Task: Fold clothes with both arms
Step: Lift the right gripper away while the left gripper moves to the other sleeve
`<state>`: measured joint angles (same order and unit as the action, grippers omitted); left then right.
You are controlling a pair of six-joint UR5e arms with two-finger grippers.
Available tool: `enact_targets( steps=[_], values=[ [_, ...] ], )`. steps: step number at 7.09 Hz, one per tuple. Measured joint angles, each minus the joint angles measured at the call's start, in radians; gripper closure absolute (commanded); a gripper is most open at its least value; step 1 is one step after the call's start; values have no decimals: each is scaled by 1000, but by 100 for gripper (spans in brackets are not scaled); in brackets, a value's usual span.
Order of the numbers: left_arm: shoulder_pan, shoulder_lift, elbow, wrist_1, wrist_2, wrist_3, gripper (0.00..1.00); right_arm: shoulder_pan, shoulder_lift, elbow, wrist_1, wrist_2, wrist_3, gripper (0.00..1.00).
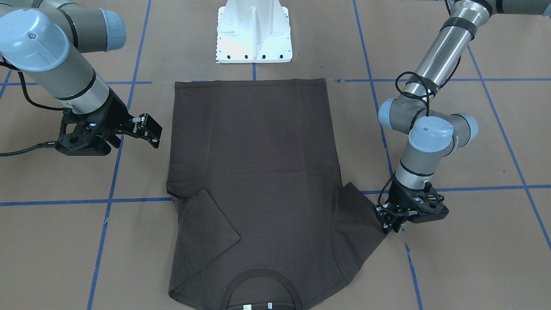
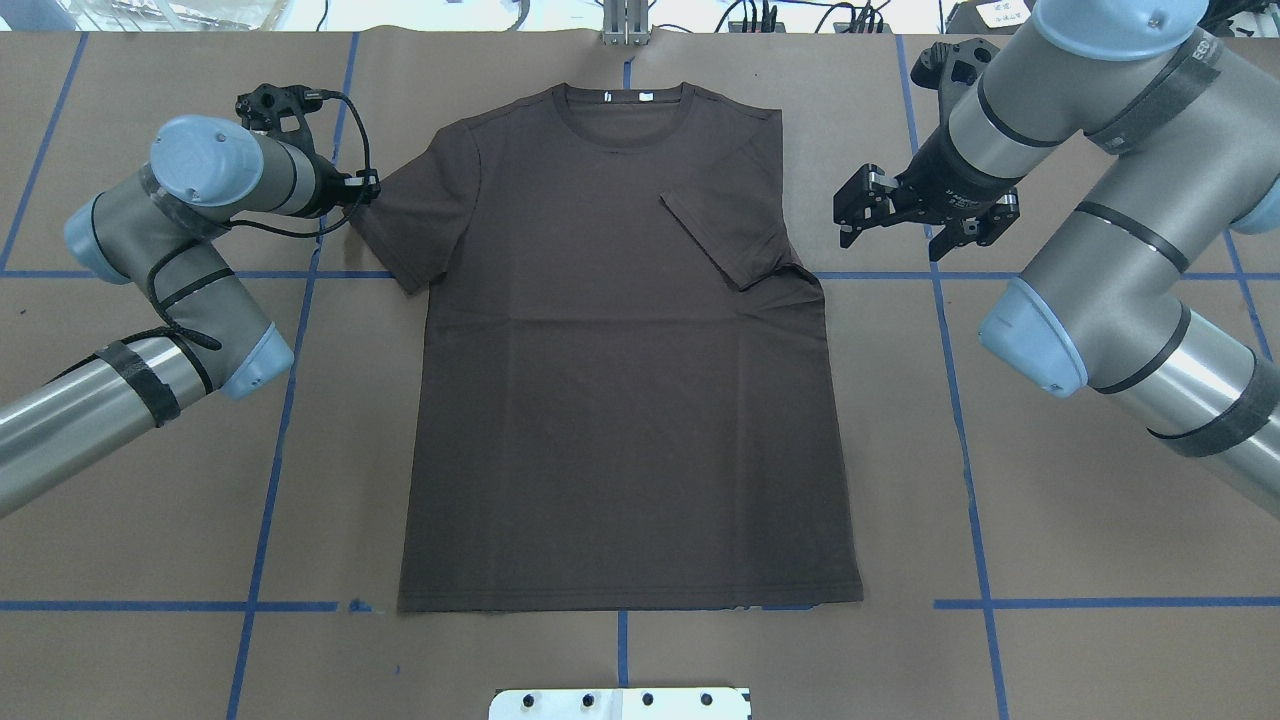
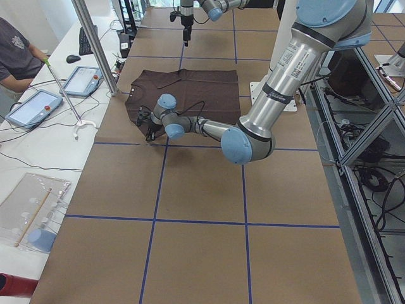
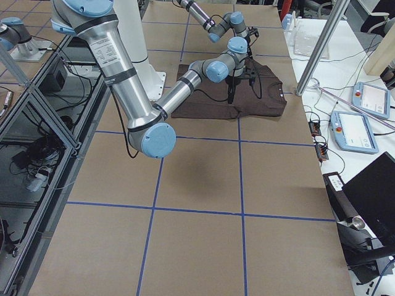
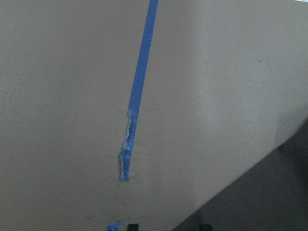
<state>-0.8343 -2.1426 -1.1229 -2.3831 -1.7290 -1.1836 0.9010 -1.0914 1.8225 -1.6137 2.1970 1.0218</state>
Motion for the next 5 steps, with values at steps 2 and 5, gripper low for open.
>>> enact_targets(
  steps=[2, 5],
  values=[
    [0, 0, -25, 6, -2, -2, 100, 2, -3, 0, 0, 1, 0, 0],
    [12, -25, -126, 127, -10, -32, 100, 4, -10, 3, 0, 2, 0, 0]
  ],
)
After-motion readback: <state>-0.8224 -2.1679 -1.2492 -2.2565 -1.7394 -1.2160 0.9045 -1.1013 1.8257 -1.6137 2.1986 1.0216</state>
